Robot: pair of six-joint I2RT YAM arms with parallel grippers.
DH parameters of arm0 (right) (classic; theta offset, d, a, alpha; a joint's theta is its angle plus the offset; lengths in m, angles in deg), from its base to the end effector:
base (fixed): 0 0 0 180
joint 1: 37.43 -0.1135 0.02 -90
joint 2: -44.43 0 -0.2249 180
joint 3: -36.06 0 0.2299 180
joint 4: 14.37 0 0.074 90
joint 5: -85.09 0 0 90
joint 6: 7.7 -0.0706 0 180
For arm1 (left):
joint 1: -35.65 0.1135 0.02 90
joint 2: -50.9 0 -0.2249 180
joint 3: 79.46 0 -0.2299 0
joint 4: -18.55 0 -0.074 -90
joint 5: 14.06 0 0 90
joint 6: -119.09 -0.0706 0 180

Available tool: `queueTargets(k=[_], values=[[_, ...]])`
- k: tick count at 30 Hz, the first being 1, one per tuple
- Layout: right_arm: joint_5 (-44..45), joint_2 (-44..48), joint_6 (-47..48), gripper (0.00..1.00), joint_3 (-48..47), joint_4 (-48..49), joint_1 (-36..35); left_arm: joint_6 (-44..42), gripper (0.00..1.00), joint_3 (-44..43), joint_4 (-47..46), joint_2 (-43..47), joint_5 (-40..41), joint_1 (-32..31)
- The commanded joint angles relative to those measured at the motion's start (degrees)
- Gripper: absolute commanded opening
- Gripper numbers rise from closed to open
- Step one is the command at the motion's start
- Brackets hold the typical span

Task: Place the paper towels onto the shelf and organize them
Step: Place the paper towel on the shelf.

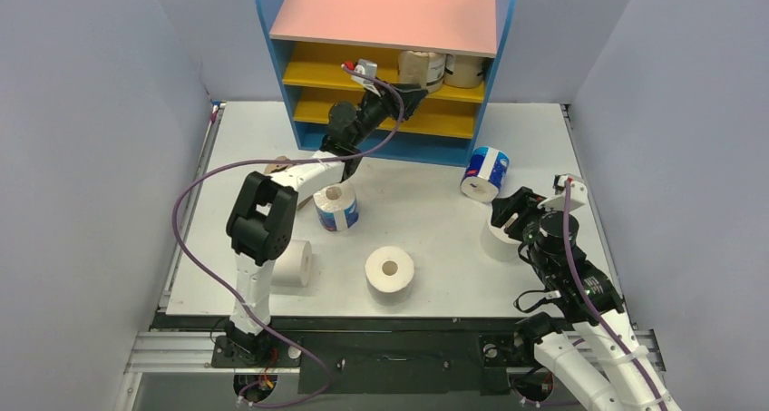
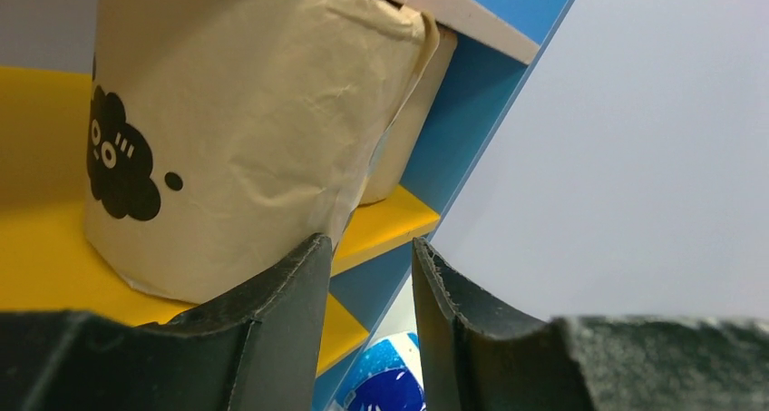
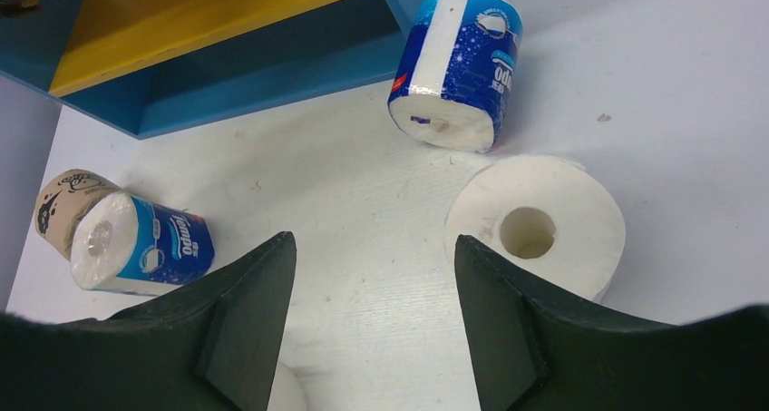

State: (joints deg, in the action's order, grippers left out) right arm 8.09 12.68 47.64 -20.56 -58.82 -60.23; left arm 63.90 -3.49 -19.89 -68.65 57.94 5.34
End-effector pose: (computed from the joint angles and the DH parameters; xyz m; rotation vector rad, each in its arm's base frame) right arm 0.1646 0.0520 0.2807 0.3527 1.8979 0.4604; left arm 0.4055 -0.2623 0.3026 0.2476 1.2518 -1.1733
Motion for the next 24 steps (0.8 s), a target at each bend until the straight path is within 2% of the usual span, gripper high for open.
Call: queueTargets(k=[1,13,24], values=[[2.23,0.29,0.92,0.60,0.50,2.87,0.31,1.61,0.36,-4.28,-5.31,-1.29,0.63,0.07],[3.54,0.98,1.14,0.60,0.89,2.79,0.33,-1.61,0.37,-5.58,-2.56,-2.42,5.23,0.24],[4.03,1.03,1.06,0.60,0.95,2.65,0.25,-2.18,0.37,-7.33,-1.53,-3.68,6.30,0.66]])
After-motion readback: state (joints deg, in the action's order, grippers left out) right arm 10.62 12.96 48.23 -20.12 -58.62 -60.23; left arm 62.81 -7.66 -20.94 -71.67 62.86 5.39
